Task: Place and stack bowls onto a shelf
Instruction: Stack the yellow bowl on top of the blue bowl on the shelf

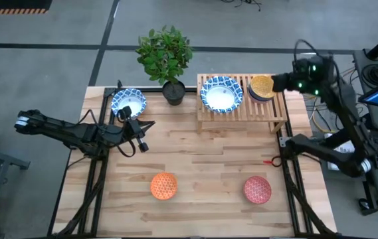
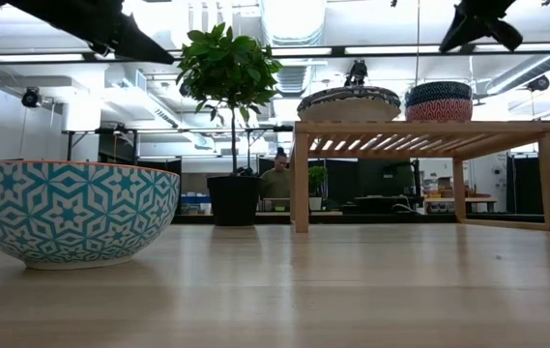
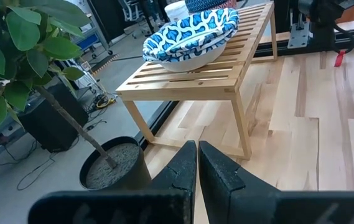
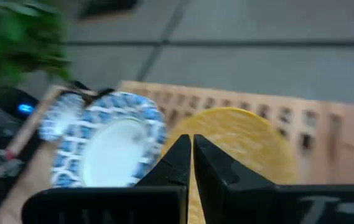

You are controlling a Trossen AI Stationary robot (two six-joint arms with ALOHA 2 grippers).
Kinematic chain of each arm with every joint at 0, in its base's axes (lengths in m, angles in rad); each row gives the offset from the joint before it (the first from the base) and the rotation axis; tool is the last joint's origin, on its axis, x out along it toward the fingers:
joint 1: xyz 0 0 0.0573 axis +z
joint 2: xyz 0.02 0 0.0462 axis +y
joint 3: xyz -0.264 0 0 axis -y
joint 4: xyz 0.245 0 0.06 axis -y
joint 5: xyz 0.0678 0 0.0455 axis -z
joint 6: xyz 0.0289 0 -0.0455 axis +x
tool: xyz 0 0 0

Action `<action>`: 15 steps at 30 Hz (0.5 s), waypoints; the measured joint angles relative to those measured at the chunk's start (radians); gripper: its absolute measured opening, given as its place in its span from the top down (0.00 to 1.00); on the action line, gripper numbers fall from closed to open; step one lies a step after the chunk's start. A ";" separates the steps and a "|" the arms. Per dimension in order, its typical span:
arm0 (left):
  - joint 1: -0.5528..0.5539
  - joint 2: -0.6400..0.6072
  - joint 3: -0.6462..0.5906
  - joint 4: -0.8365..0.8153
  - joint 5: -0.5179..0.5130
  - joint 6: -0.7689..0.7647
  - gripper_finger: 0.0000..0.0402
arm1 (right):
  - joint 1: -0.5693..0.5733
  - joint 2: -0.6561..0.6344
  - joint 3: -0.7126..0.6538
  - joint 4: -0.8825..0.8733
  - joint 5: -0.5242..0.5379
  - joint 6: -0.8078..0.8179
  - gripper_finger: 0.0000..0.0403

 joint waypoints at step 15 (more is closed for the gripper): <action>0.000 0.000 0.000 0.009 0.000 0.000 1.00 | 0.249 -0.189 -0.509 0.651 0.016 -0.066 0.98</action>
